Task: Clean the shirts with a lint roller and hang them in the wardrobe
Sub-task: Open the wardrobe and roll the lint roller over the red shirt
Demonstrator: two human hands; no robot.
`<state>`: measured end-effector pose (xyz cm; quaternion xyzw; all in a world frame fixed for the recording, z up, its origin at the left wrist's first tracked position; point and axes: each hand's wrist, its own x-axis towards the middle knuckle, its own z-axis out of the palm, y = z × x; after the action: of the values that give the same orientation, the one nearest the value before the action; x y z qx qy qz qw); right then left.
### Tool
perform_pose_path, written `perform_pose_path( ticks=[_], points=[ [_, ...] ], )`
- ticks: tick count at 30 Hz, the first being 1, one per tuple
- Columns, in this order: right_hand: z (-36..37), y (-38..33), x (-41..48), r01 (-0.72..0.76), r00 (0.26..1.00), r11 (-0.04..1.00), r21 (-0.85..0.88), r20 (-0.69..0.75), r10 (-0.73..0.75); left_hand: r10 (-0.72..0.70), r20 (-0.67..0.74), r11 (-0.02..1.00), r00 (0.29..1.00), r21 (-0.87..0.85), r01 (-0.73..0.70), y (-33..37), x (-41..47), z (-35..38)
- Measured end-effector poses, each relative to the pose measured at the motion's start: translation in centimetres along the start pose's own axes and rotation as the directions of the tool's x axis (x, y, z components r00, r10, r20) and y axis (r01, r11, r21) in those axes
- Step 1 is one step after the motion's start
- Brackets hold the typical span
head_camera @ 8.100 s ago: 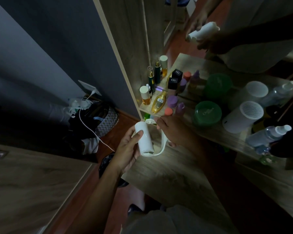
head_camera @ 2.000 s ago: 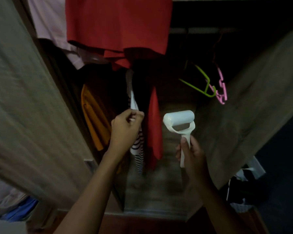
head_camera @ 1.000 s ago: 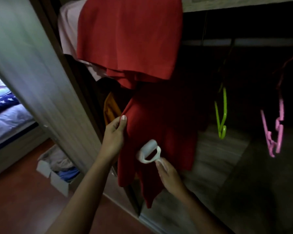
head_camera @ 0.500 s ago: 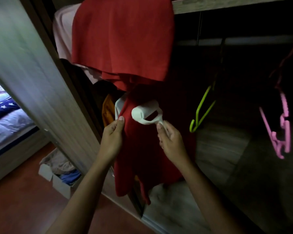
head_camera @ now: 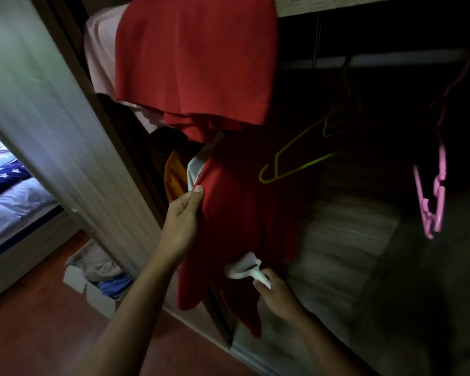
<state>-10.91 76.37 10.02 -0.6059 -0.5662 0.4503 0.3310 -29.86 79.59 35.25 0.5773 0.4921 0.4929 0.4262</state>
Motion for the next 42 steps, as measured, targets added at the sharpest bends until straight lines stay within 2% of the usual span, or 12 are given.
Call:
perform_pose_path(
  ticks=[4,7,9,13,16,21,26,29,35,38,42],
  points=[
    [-3.1,-4.4,2.4,0.153,0.979,0.987,0.042,-0.146,-0.146,-0.015,0.019,1.0,1.0,0.005,0.015,-0.1,0.1,0.2],
    [-5.7,-9.0,2.9,0.296,0.933,0.937,0.187,-0.268,-0.241,-0.005,0.027,1.0,1.0,0.006,0.005,0.6,-0.4,0.4],
    [-7.3,-11.3,2.8,0.341,0.92,0.903,0.262,-0.293,-0.262,0.001,0.03,1.0,1.0,0.011,-0.001,1.0,-0.8,0.6],
    [-7.7,-11.2,2.7,0.276,0.948,0.921,0.276,-0.235,-0.214,-0.004,0.027,1.0,1.0,-0.014,0.005,1.5,-1.0,0.6],
    [-5.5,-7.0,2.7,0.216,0.955,0.956,0.198,-0.246,-0.165,0.014,0.037,1.0,0.999,-0.015,-0.014,1.5,-1.1,0.5],
    [-1.9,0.9,0.7,0.055,0.997,0.998,0.018,-0.048,-0.054,0.014,0.035,1.0,0.999,-0.006,-0.014,1.3,-1.3,0.6],
    [-1.1,2.1,-0.4,-0.058,0.995,0.995,-0.086,0.077,0.064,0.008,0.006,0.999,1.0,0.044,-0.008,2.1,-1.8,1.1],
    [-2.0,-0.1,-0.3,-0.019,0.999,1.0,0.004,0.049,0.019,-0.017,-0.014,0.999,1.0,0.04,0.017,2.1,-1.9,1.2],
    [-4.7,-8.0,-0.8,0.244,0.961,0.944,0.222,-0.185,-0.205,-0.018,-0.02,0.999,1.0,0.033,0.019,1.9,-1.9,1.7],
    [-5.8,-10.4,-1.5,0.348,0.93,0.896,0.278,-0.225,-0.291,-0.021,-0.02,0.999,1.0,0.028,0.021,2.1,-1.8,1.7],
    [-4.9,-8.8,-1.7,0.299,0.951,0.899,0.32,-0.174,-0.254,-0.023,-0.016,0.998,1.0,0.054,0.024,2.6,-2.0,1.6]
  ],
)
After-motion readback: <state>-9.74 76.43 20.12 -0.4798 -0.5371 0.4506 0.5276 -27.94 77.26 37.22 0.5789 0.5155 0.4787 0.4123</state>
